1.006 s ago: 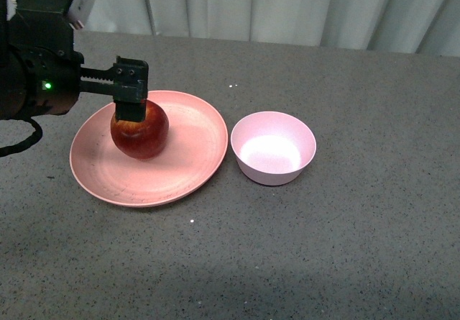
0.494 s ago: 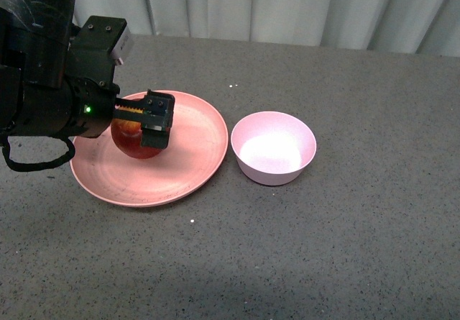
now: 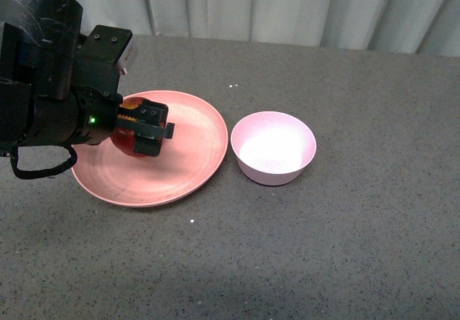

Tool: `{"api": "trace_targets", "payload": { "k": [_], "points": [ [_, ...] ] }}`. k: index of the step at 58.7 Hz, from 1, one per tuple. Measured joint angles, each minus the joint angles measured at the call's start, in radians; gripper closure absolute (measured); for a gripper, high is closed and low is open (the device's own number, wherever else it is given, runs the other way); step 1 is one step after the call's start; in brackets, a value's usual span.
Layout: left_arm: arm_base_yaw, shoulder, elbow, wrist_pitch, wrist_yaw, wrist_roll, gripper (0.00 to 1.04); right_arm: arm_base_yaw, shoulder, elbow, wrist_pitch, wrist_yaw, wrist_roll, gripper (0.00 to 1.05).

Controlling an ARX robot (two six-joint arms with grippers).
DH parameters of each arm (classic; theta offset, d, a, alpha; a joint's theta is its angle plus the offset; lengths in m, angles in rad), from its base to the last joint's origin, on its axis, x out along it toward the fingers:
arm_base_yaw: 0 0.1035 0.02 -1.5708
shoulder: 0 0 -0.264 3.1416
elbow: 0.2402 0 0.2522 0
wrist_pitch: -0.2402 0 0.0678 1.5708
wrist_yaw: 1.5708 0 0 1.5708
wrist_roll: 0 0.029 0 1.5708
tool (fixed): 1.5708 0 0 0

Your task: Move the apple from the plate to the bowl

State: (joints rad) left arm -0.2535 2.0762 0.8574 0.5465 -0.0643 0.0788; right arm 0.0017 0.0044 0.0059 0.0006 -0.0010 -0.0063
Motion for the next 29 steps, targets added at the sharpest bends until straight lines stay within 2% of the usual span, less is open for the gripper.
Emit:
{"api": "trace_targets", "payload": {
  "k": [12, 29],
  "points": [
    [-0.071, -0.112, -0.037, 0.004, 0.035, -0.008, 0.31, 0.0, 0.0, 0.0, 0.0, 0.0, 0.0, 0.09],
    [-0.288, -0.106, 0.035, 0.012, 0.046, -0.022, 0.31, 0.0, 0.0, 0.0, 0.0, 0.0, 0.0, 0.09]
  ]
}}
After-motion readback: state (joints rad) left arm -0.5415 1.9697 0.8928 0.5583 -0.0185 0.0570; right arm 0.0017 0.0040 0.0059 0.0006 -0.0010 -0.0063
